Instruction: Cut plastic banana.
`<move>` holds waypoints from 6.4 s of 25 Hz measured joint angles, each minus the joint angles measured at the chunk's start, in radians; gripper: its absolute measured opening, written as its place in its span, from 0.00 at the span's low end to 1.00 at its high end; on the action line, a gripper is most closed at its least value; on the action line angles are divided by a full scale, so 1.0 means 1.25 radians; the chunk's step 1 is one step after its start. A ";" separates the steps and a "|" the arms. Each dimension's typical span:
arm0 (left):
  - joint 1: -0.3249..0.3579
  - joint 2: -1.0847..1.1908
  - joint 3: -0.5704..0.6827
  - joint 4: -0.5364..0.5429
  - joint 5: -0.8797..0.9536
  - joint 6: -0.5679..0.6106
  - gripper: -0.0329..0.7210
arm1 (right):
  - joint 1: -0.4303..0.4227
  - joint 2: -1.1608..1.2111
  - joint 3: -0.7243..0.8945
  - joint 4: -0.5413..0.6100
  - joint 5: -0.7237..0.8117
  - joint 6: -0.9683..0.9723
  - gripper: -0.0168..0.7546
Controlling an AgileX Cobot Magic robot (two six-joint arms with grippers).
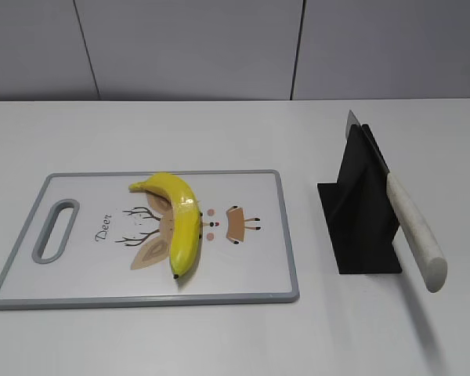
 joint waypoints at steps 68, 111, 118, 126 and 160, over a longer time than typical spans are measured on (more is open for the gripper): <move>0.000 0.000 0.000 0.001 0.000 0.000 0.73 | 0.117 0.924 -0.496 0.155 0.198 0.153 0.78; 0.000 0.000 0.000 0.001 0.000 0.000 0.73 | 0.267 1.305 -0.465 0.038 0.099 0.369 0.40; 0.000 0.000 0.000 0.002 0.000 0.000 0.73 | 0.267 1.299 -0.465 0.027 0.109 0.379 0.24; 0.000 0.000 0.000 0.002 0.000 0.000 0.73 | 0.267 1.294 -0.465 0.029 0.113 0.379 0.24; 0.000 0.000 0.000 0.003 -0.001 0.000 0.73 | 0.267 1.140 -0.665 -0.017 0.205 -0.163 0.24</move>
